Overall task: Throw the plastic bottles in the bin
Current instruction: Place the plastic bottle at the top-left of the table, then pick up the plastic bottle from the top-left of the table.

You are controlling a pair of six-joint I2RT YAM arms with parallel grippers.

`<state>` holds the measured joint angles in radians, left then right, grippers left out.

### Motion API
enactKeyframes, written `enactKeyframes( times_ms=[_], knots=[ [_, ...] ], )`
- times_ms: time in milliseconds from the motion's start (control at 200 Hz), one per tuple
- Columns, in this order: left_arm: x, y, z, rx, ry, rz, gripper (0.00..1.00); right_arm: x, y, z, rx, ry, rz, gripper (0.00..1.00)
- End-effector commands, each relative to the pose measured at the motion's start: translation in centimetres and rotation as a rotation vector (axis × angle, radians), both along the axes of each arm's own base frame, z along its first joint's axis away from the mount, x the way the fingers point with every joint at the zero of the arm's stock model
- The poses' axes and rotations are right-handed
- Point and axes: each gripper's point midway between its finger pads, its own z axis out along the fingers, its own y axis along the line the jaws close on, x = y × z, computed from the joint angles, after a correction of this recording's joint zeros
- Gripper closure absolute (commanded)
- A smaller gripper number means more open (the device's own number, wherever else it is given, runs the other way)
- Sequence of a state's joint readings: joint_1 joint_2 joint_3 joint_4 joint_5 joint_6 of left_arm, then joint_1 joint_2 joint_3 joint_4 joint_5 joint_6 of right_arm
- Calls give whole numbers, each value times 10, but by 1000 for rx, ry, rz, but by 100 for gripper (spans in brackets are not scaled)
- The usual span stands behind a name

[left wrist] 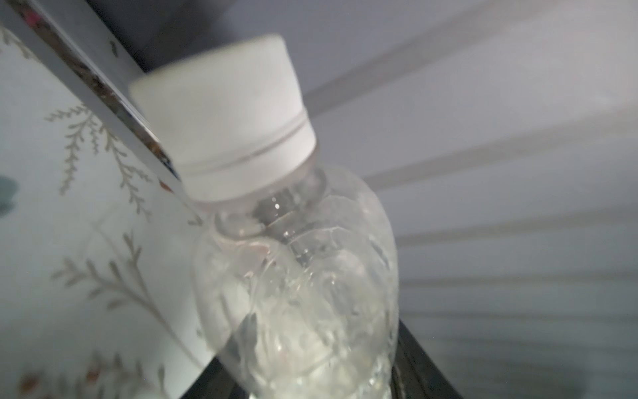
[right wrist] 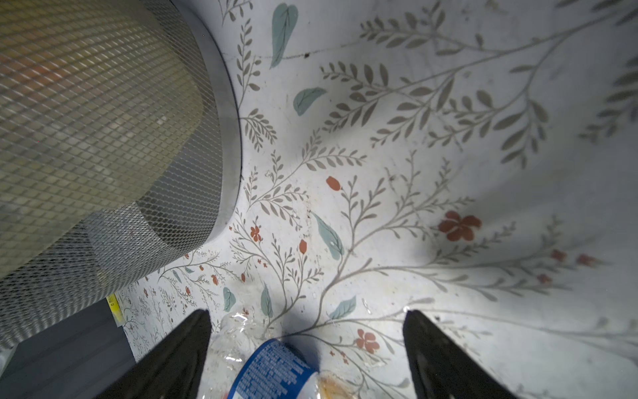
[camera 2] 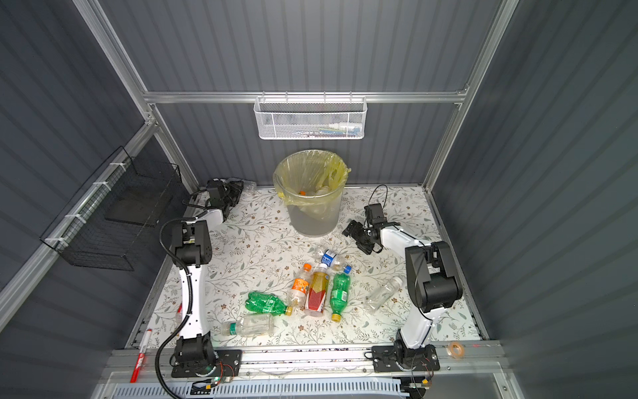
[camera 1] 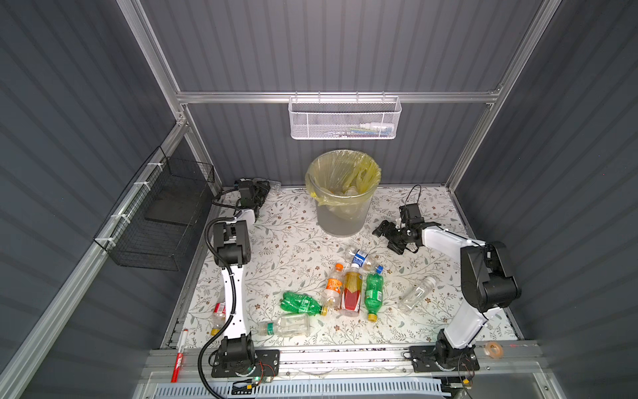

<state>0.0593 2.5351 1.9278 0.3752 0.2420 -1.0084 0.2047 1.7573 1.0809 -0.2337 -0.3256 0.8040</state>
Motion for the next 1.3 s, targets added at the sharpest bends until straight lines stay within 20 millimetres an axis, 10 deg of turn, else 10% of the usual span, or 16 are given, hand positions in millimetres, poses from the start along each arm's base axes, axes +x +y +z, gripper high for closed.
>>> enactKeyframes(
  times_ms=[0, 260, 580, 921, 1296],
  knots=[
    [-29, -20, 38, 123, -13, -134, 54, -8, -1, 10, -7, -19, 6, 11],
    [-151, -51, -7, 327, 360, -378, 51, -30, -8, 15, -26, -24, 18, 11],
    [-277, -37, -30, 636, 710, -484, 41, -57, -16, 14, -76, -12, 53, 11],
    [-304, -39, -49, 701, 785, -497, 17, -63, -23, 26, -124, -45, 79, 10],
    [-288, -39, -44, 708, 720, -457, 39, -62, -26, 35, -138, -73, 74, 10]
  ],
)
